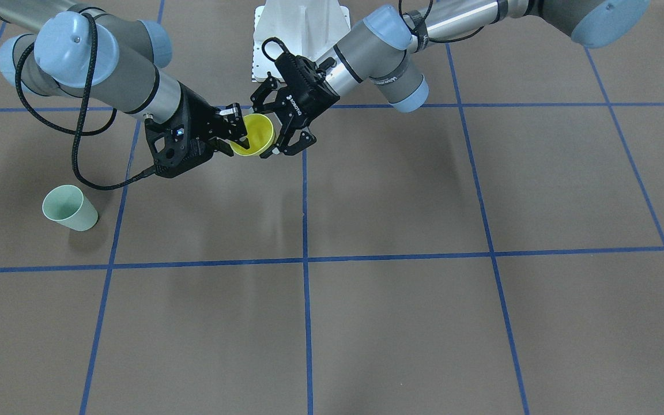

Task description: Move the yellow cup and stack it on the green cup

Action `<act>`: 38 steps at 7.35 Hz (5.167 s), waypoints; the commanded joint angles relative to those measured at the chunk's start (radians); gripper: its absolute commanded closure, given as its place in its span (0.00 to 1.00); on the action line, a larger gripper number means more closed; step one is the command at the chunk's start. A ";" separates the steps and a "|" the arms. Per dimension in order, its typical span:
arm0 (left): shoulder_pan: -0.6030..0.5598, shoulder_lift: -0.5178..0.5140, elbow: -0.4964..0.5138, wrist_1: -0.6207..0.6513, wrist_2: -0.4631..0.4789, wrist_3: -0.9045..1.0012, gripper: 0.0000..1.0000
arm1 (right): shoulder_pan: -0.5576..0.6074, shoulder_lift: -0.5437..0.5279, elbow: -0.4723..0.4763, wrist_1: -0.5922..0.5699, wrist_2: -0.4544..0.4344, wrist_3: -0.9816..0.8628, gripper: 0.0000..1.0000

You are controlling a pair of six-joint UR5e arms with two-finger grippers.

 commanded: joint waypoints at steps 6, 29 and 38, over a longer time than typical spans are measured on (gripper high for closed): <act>0.000 0.000 0.000 0.000 0.000 -0.001 1.00 | 0.001 -0.011 0.001 0.003 0.007 0.000 0.75; -0.188 0.119 -0.014 0.192 0.008 -0.151 0.00 | 0.329 -0.173 0.011 -0.007 -0.169 -0.260 1.00; -0.330 0.150 -0.268 0.747 -0.069 -0.282 0.01 | 0.327 -0.453 0.128 -0.006 -0.275 -0.477 1.00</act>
